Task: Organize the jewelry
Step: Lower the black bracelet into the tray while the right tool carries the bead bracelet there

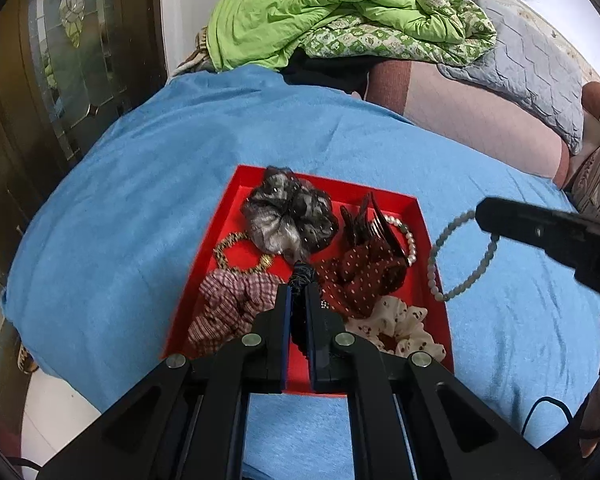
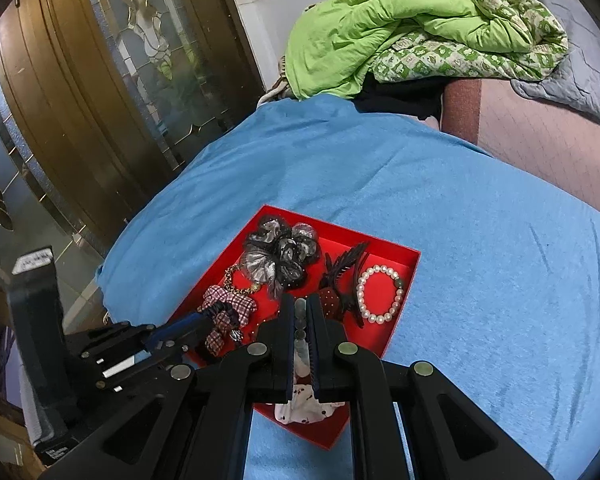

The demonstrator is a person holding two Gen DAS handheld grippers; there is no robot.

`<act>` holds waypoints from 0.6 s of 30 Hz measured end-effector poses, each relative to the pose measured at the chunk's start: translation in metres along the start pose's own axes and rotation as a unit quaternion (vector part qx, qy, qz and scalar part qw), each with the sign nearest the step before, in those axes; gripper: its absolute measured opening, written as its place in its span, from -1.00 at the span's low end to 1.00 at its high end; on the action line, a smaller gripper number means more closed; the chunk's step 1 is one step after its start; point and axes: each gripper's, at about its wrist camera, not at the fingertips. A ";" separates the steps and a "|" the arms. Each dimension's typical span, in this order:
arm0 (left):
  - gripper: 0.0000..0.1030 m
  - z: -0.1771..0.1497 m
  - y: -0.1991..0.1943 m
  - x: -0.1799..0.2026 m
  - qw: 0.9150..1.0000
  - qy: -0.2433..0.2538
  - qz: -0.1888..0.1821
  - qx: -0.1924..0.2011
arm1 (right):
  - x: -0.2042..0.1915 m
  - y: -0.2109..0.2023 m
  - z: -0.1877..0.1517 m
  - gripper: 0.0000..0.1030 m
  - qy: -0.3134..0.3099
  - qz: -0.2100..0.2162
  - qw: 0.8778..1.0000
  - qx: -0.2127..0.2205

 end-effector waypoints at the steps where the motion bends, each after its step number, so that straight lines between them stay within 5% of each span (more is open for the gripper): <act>1: -0.88 0.001 0.000 -0.001 1.000 0.002 0.001 0.001 | 0.000 0.001 -0.001 -0.86 0.001 -0.001 1.000 0.000; 18: -0.88 0.006 0.016 -0.018 1.000 0.001 -0.016 -0.016 | 0.005 0.007 -0.005 -0.86 0.019 -0.018 1.000 -0.007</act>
Point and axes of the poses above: each gripper's, at about its wrist camera, not at the fingertips, and y roughly the way its jaws point, x to its right, z to its top, and after that the axes turned 1 degree about z, right-handed
